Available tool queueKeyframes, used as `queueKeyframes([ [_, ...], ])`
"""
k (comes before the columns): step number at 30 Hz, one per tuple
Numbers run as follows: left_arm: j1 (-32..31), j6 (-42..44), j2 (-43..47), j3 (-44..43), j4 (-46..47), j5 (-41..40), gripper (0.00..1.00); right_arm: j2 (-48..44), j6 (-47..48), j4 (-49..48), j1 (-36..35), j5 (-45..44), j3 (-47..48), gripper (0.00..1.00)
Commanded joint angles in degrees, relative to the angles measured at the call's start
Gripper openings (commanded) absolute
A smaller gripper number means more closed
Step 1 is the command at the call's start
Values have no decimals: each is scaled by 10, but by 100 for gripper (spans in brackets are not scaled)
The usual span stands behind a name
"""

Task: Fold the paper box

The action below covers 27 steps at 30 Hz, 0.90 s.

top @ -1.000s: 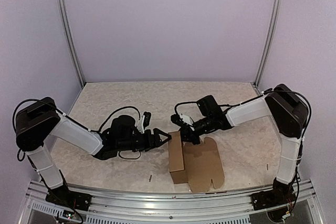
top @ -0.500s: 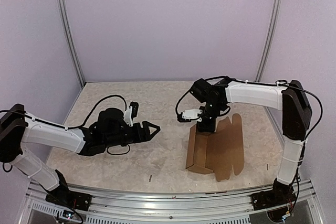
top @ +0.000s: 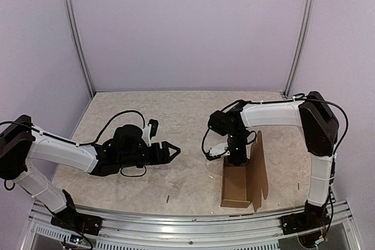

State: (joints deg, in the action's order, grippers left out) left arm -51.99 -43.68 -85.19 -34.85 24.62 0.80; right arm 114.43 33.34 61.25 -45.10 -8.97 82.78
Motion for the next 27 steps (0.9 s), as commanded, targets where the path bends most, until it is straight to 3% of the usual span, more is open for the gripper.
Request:
queueKeyframes([
  [1,-5,-3,-8,7,11,-6,75,10,-11,-19,-4,-13,-28,13],
  [10,-4,-1,-7,15,18,-2,75,-3,-14,-66,-5,-10,-59,8],
  [18,-4,-5,-22,15,32,10,75,-29,-10,-45,-4,51,-29,17],
  [27,-5,-6,-31,14,39,21,75,-26,-12,-60,-5,67,-27,18],
])
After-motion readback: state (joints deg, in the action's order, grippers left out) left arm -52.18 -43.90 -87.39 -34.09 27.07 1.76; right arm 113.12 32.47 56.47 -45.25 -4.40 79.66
